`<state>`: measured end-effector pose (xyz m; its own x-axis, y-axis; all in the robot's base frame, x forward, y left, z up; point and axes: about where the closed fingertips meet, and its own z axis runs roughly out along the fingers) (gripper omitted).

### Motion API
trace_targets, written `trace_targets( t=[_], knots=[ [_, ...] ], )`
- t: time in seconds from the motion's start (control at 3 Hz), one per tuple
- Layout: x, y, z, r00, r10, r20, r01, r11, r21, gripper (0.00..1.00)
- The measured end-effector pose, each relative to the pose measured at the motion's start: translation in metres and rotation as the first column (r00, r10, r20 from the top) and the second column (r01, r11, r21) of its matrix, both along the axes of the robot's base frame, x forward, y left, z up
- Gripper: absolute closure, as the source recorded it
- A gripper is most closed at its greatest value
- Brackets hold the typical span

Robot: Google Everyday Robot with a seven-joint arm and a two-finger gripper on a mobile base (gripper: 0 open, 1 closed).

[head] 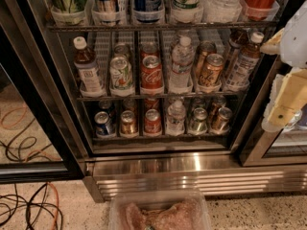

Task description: Pick orange can from middle shelf of fridge

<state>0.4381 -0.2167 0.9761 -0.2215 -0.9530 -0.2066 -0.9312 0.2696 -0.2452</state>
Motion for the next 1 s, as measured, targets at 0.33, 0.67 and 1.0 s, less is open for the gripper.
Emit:
trace_targets(
  t=[0.33, 0.67, 1.0],
  knots=[
    [0.000, 0.000, 0.000, 1.0000, 0.000, 0.000, 0.000, 1.000, 0.000, 0.00],
    [0.006, -0.001, 0.003, 0.9986, -0.042, 0.033, 0.042, 0.999, -0.008, 0.00],
    [0.023, -0.002, -0.003, 0.9838, -0.149, 0.099, 0.154, 0.987, -0.047, 0.00]
  ],
)
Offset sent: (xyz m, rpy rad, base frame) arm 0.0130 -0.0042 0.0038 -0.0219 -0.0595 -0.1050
